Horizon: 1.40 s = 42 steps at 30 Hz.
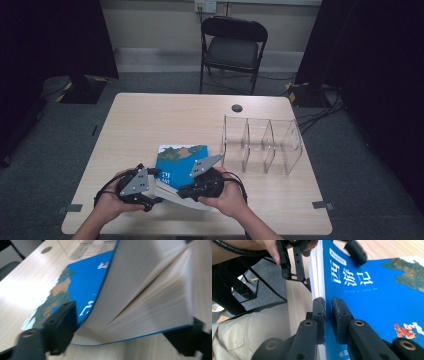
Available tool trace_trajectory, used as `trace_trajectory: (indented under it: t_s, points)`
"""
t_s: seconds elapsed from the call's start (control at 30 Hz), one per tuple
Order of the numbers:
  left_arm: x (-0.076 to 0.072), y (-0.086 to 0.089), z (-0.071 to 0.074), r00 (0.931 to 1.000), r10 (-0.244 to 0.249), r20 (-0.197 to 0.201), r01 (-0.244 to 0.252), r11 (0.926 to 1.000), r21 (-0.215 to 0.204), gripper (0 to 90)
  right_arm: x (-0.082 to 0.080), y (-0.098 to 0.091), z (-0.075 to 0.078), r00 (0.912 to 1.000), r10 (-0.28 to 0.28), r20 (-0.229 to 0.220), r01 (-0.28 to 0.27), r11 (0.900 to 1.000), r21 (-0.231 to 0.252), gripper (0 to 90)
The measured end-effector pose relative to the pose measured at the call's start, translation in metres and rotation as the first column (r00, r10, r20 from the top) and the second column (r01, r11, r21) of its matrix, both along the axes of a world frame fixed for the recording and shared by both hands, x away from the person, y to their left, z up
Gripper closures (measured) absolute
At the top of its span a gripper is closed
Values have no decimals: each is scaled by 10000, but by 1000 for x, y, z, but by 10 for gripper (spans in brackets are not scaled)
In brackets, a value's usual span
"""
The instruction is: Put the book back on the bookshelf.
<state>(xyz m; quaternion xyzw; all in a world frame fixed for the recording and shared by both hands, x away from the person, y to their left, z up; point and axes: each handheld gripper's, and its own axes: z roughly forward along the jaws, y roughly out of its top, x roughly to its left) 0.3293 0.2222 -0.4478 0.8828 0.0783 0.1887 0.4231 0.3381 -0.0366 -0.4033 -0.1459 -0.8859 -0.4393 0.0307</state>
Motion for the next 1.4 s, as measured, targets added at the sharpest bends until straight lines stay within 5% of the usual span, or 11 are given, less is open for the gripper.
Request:
trace_trajectory:
  t_s: [0.23,0.3,0.4,0.47,0.53,0.7,0.77,0.97,1.1,1.27,1.4]
  points:
    - [-1,-3,-3,9979,-646,-108,643,9976,-261,345,0,-6,-1,9998,-186,63,184,9996,228,809]
    - [-4,-10,-3,9963,-828,-233,819,9959,-388,397,0,-8,-1,9996,-79,-271,104,9954,954,639]
    - [-1,-18,-2,9962,-823,-290,808,9955,-488,434,1,-13,-6,9983,-365,449,336,9973,647,450]
    - [0,-19,-1,9965,-740,-388,711,9948,-727,444,1,-28,-8,9959,-539,728,459,9932,1074,380]
    - [1,-19,1,9961,-832,-307,812,9949,-606,449,1,-43,-9,9917,-847,965,683,9843,1625,354]
    - [1,-20,2,9968,-723,-331,703,9957,-599,450,-5,-80,-16,9754,-1274,1797,1072,9872,1180,294]
    - [1,-21,2,9973,-661,-316,643,9964,-550,449,-7,-96,-23,9608,-1737,2160,1563,9831,954,270]
    - [1,-23,4,9967,-753,-307,744,9967,-315,449,-6,-125,-61,9346,-2839,2144,2908,9568,-8,246]
    - [2,-24,5,9967,-735,-332,724,9968,-326,448,-1,-115,-79,9380,-2740,2123,2929,9541,-630,256]
    - [2,-23,4,9970,-682,-376,665,9968,-451,447,5,-95,-88,9226,-2915,2528,3134,9483,-506,372]
    - [2,-22,7,9970,-680,-382,660,9966,-501,450,2,-87,-87,9164,-2737,2921,2920,9562,-200,434]
